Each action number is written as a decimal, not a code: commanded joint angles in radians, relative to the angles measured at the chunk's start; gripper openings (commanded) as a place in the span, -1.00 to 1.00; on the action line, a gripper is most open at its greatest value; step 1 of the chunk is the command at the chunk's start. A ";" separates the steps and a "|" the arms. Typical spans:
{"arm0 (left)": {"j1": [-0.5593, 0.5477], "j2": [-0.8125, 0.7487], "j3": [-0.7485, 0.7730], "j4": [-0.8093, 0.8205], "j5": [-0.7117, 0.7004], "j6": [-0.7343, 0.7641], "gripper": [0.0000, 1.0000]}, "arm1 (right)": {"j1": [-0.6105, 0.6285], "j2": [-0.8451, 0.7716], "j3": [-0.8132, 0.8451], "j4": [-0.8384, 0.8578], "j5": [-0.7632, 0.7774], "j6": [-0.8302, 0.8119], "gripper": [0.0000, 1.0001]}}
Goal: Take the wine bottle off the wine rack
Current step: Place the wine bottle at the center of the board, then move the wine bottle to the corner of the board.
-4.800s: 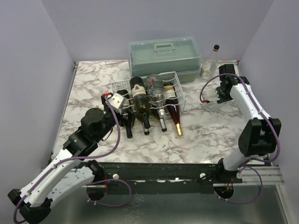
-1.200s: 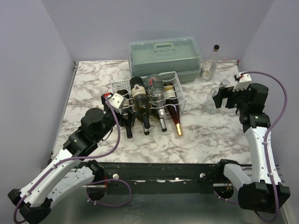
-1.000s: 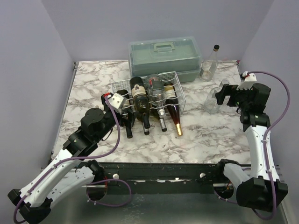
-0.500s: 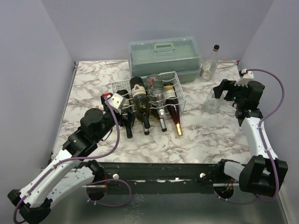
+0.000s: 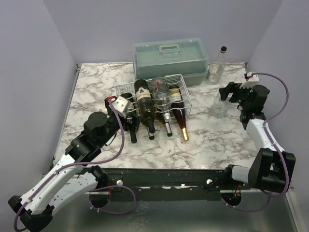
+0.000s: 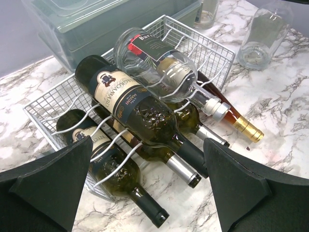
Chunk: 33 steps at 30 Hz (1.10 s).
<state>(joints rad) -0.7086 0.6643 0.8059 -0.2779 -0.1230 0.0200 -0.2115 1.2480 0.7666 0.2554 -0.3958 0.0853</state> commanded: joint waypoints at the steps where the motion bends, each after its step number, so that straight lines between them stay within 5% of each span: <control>1: 0.003 -0.001 0.015 0.006 0.004 0.005 0.97 | -0.005 0.020 -0.025 0.111 -0.069 -0.018 0.63; 23: 0.003 -0.002 0.015 0.005 -0.001 0.007 0.97 | -0.006 0.055 -0.049 0.150 -0.102 -0.115 0.04; 33: 0.003 -0.005 0.014 0.005 -0.003 0.008 0.97 | -0.006 0.011 -0.057 0.162 -0.069 -0.151 -0.73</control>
<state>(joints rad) -0.7086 0.6666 0.8059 -0.2779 -0.1234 0.0200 -0.2161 1.2942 0.7185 0.3912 -0.4656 -0.0551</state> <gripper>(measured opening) 0.986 0.400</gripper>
